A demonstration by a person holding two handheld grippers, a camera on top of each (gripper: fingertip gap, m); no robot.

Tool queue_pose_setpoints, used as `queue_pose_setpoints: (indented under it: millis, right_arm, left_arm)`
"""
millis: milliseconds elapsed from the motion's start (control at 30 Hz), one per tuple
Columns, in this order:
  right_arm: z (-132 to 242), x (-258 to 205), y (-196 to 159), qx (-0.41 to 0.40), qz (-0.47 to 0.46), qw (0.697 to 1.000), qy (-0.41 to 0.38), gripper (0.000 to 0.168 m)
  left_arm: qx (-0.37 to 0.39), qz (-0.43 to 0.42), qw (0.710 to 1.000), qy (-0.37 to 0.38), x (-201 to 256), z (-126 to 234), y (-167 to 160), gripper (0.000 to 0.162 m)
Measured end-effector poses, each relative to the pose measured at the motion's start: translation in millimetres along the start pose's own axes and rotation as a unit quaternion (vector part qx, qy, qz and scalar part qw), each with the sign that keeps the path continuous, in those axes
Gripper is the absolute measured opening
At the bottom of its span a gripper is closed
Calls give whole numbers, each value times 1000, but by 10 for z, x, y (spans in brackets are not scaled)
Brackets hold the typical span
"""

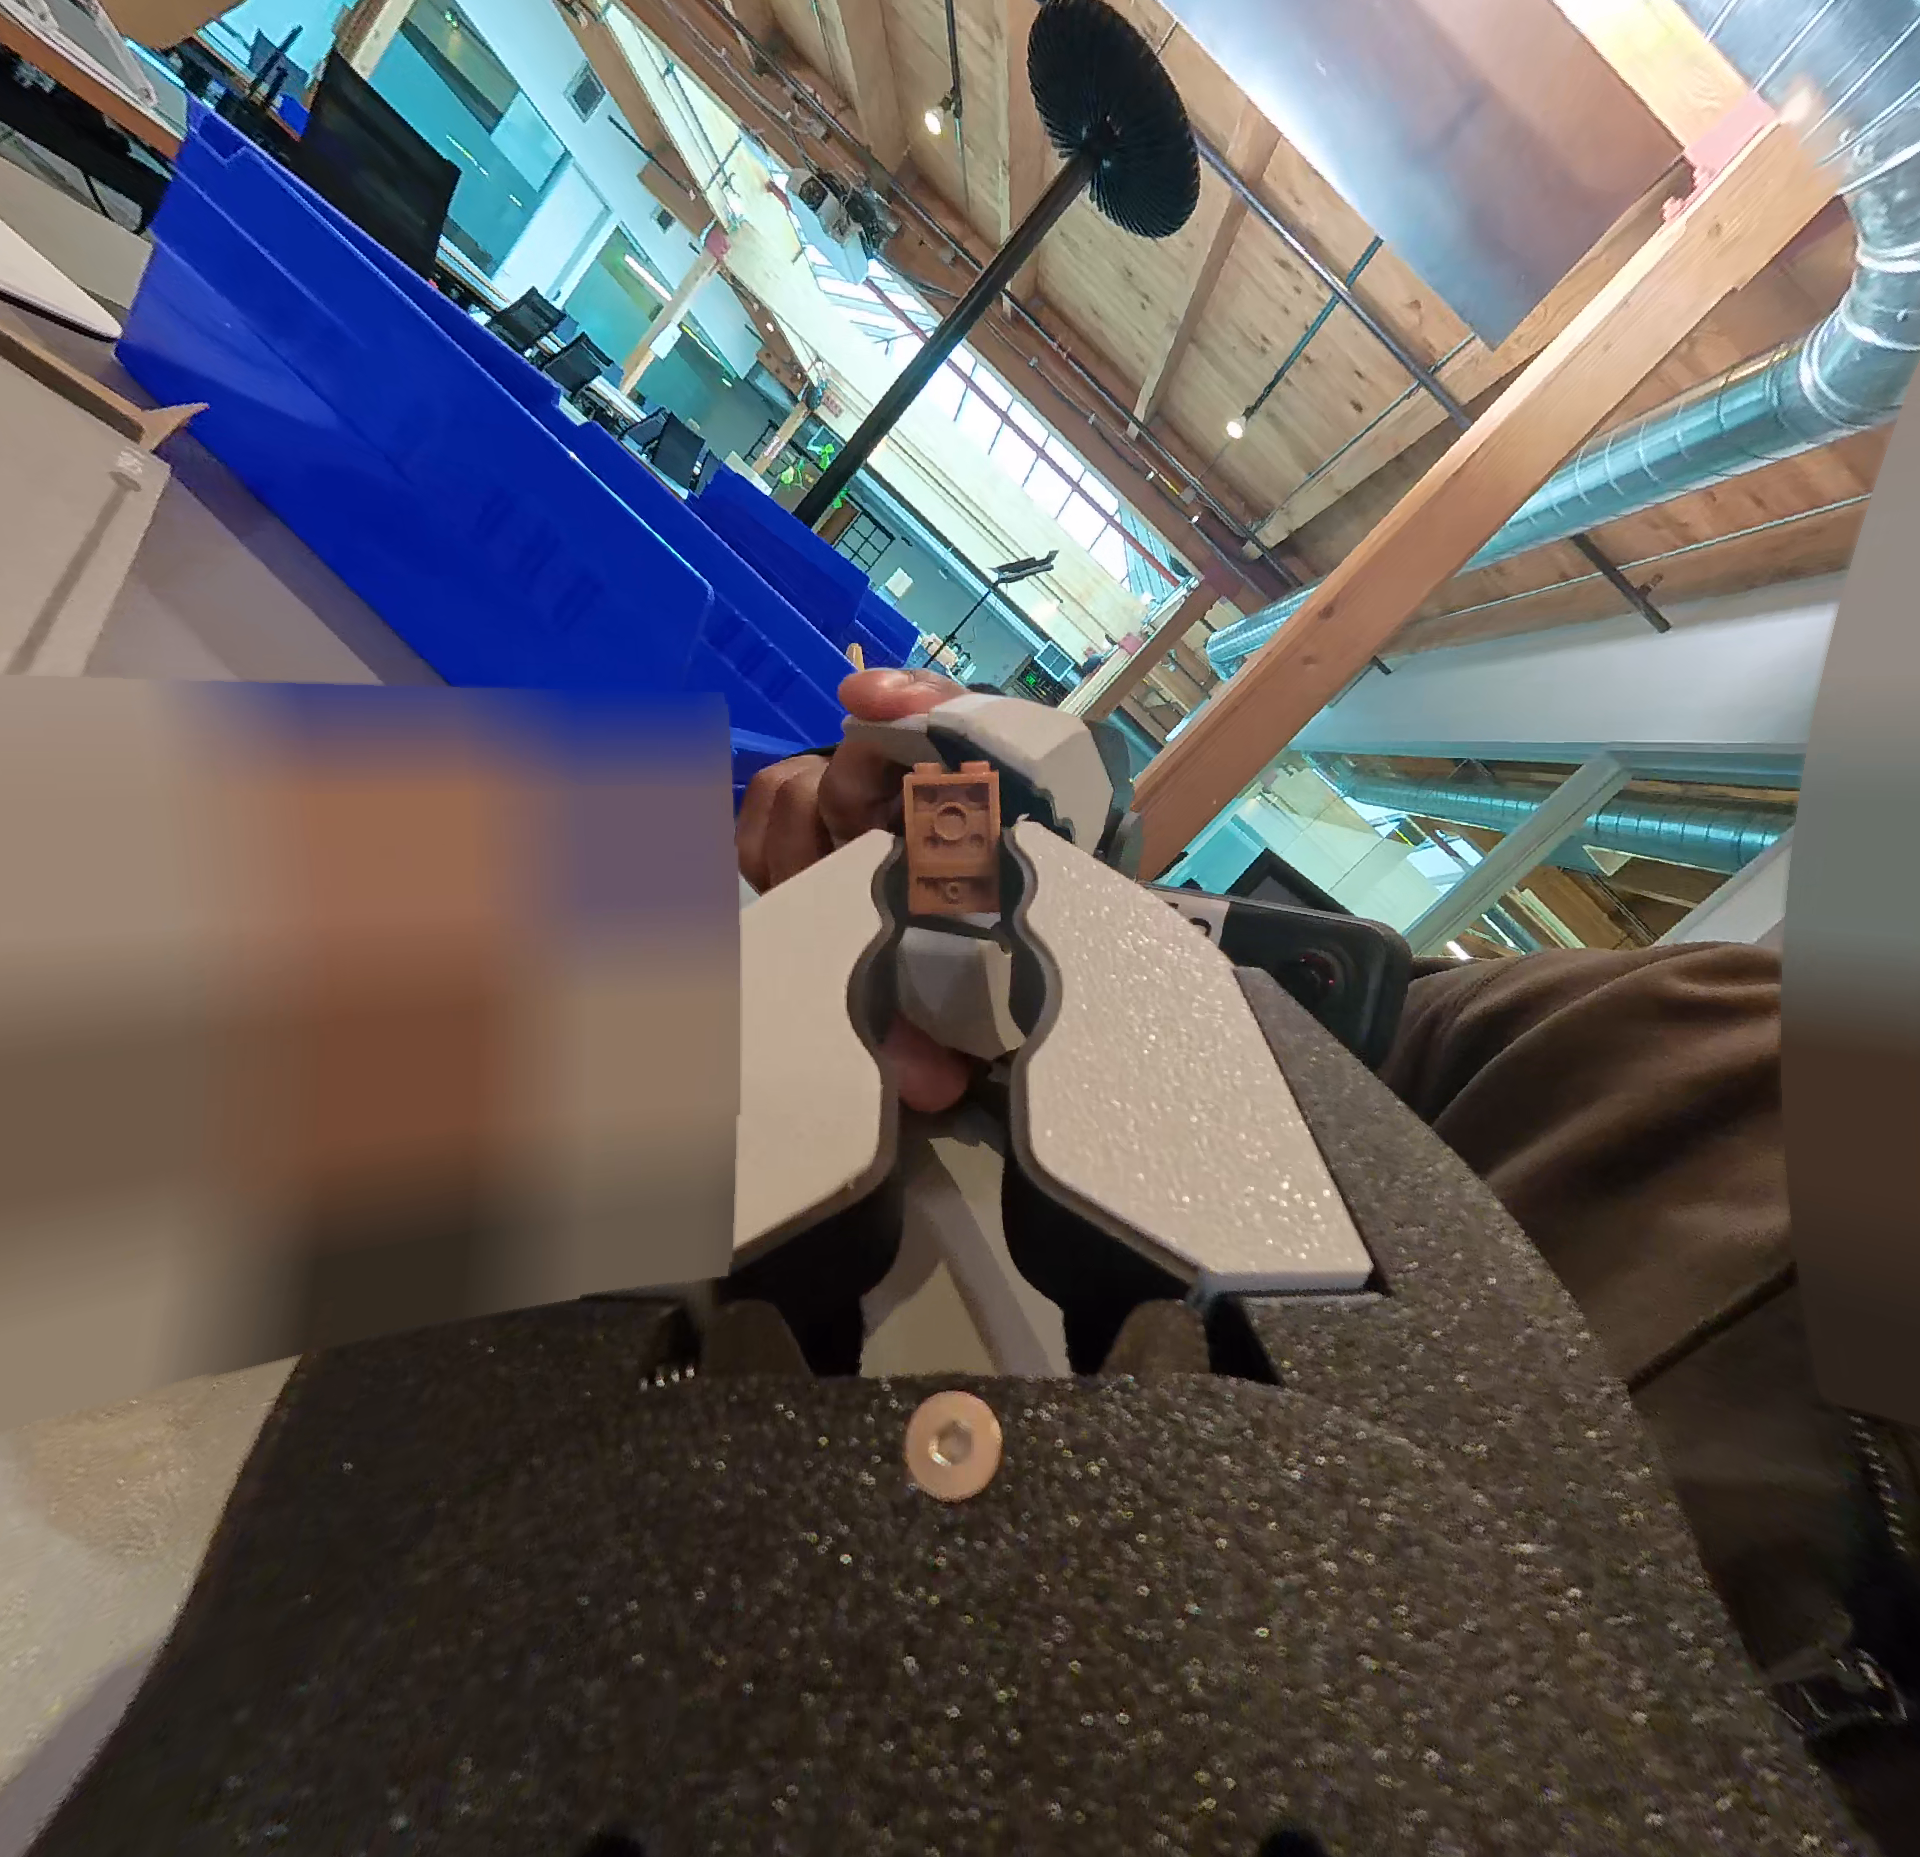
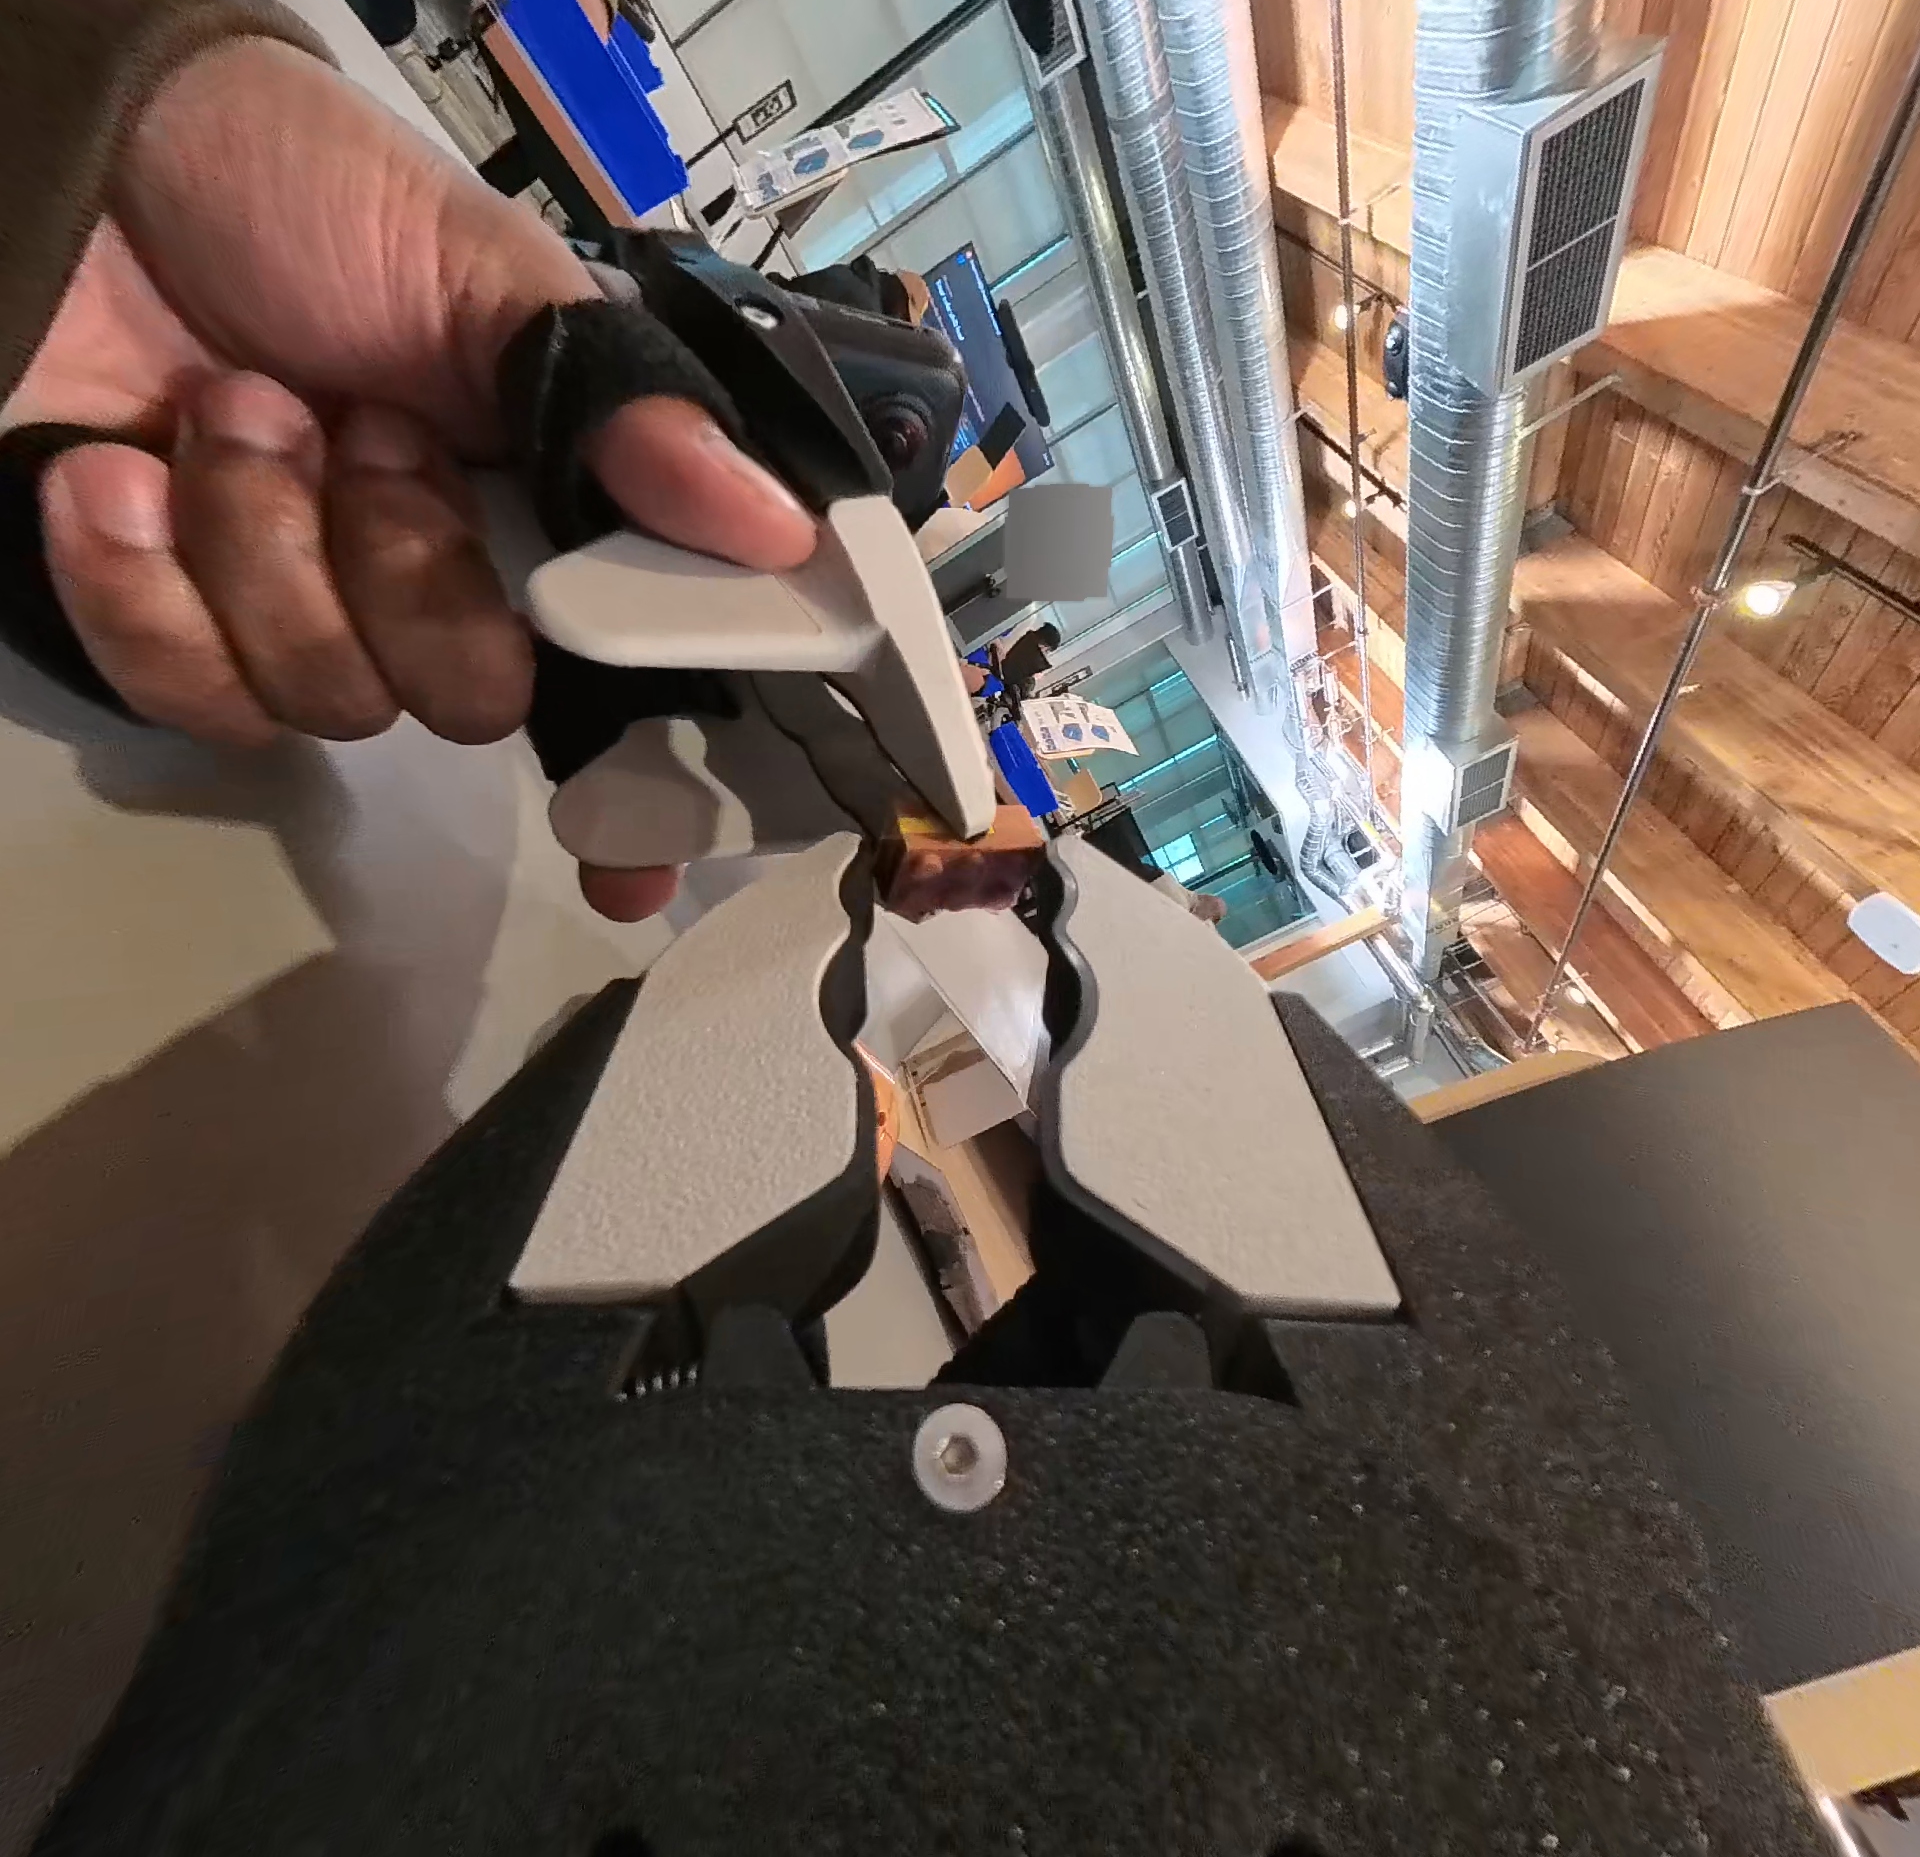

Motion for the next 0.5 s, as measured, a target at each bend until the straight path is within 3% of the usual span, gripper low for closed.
queue_pose_setpoints:
  millis: [100, 267, 500]
  right_arm:
    - [16, 17, -2, 10, -7, 1000, 6, 29]
    - [54, 48, -30, 28, -40, 999, 19, 28]
    - [73, 36, 0, 48, -52, 997, 26, 28]
  left_arm:
    - [-3, -1, 1000, -4, 5, -2, -2, 18]
    - [6, 2, 1000, 7, -5, 10, 15, 33]
    - [-31, 15, 999, -8, 2, -41, -27, 33]
Point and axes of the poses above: each gripper's, where its closed fingertips meet, z back along the fingers, y out of its top, x = y × z across the jaws, the point moved 9 cm from there along z, back along the fingers, and after that the axes turned 10 degrees about z, right-handed, at the moved point
